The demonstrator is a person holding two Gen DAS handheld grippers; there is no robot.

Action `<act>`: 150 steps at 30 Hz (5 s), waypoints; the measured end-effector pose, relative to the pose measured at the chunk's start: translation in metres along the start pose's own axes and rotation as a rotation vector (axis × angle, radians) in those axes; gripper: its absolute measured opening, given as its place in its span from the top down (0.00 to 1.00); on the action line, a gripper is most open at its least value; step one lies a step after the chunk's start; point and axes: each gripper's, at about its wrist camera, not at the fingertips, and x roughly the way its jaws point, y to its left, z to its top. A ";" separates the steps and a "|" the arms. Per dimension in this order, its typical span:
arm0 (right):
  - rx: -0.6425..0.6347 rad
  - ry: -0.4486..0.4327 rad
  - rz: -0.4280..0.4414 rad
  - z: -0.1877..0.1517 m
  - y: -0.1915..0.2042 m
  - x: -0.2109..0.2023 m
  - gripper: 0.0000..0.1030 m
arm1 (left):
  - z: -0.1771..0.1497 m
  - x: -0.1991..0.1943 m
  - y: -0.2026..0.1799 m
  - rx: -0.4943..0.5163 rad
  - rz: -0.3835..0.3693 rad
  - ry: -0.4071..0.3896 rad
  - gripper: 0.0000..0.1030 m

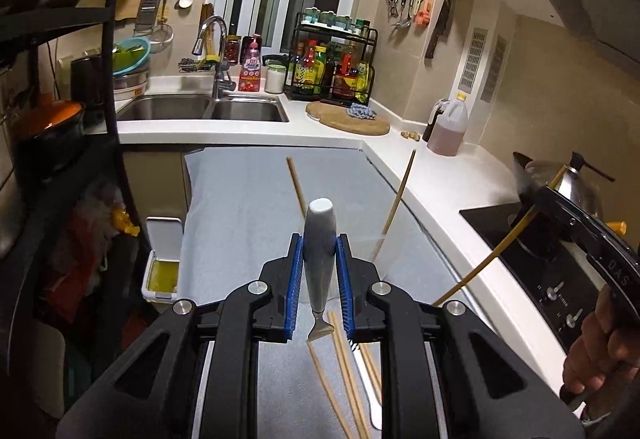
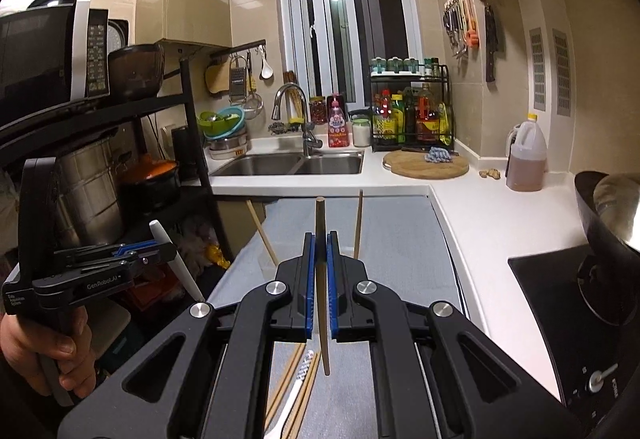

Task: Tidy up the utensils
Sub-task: 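Lift the fork with the left tool while the right tool carries the chopstick to the container, then drop the fork into the container with the left tool while the right tool releases the chopstick, then lower the left tool onto another wooden chopstick and close it, then close the right tool on a wooden chopstick while the left tool holds its chopstick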

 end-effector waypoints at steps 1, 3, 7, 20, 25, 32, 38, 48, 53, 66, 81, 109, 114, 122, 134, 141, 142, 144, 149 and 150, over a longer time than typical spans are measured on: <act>0.002 -0.009 0.002 0.006 -0.001 0.001 0.94 | 0.007 -0.001 -0.001 -0.001 -0.010 -0.004 0.84; 0.016 -0.029 0.021 0.022 -0.003 0.003 0.94 | 0.021 -0.003 -0.004 0.003 -0.027 -0.017 0.84; 0.023 -0.081 0.030 0.052 -0.005 0.008 0.94 | 0.050 -0.006 -0.006 0.000 -0.058 -0.059 0.84; 0.055 -0.110 0.018 0.075 -0.023 0.072 0.94 | 0.087 0.054 -0.003 0.022 -0.043 -0.069 0.84; 0.083 -0.055 0.021 0.051 -0.032 0.099 0.94 | 0.066 0.088 -0.005 0.053 -0.028 0.003 0.84; 0.094 0.035 0.018 0.012 -0.035 0.130 0.94 | 0.042 0.114 0.006 0.070 -0.003 0.052 0.84; 0.120 0.082 -0.003 -0.012 -0.043 0.142 0.94 | 0.026 0.129 0.010 0.061 -0.005 0.086 0.84; 0.116 0.177 -0.056 -0.028 -0.047 0.142 0.73 | 0.025 0.114 0.011 0.037 0.009 0.065 0.62; 0.101 0.172 -0.086 -0.028 -0.044 0.121 0.64 | 0.026 0.079 0.007 0.036 0.031 0.004 0.53; -0.024 0.086 -0.136 -0.081 -0.006 0.019 0.60 | -0.055 -0.003 -0.018 0.066 0.036 -0.119 0.42; 0.062 0.139 -0.100 -0.169 -0.001 -0.047 0.60 | -0.177 -0.010 -0.034 0.065 0.054 0.007 0.47; 0.090 0.450 0.017 -0.263 0.038 0.017 0.88 | -0.237 0.036 -0.018 -0.016 0.055 0.254 0.92; 0.054 0.445 -0.012 -0.263 0.042 0.017 0.88 | -0.240 0.038 -0.024 0.016 0.057 0.264 0.92; 0.007 0.449 -0.039 -0.263 0.046 0.019 0.90 | -0.240 0.038 -0.027 0.044 0.074 0.256 0.92; 0.098 0.432 -0.174 -0.263 0.011 0.008 0.94 | -0.234 0.046 -0.014 0.007 0.124 0.225 0.94; 0.100 0.428 -0.166 -0.263 0.009 0.009 0.92 | -0.236 0.044 -0.015 0.019 0.129 0.226 0.93; 0.099 0.428 -0.165 -0.263 0.010 0.009 0.92 | -0.237 0.043 -0.015 0.023 0.131 0.225 0.93; 0.102 0.429 -0.163 -0.262 0.009 0.011 0.92 | -0.237 0.042 -0.016 0.027 0.133 0.225 0.93; 0.099 0.428 -0.161 -0.262 0.008 0.012 0.92 | -0.238 0.042 -0.016 0.030 0.137 0.223 0.93; 0.098 0.427 -0.160 -0.262 0.008 0.013 0.92 | -0.238 0.041 -0.016 0.032 0.139 0.223 0.93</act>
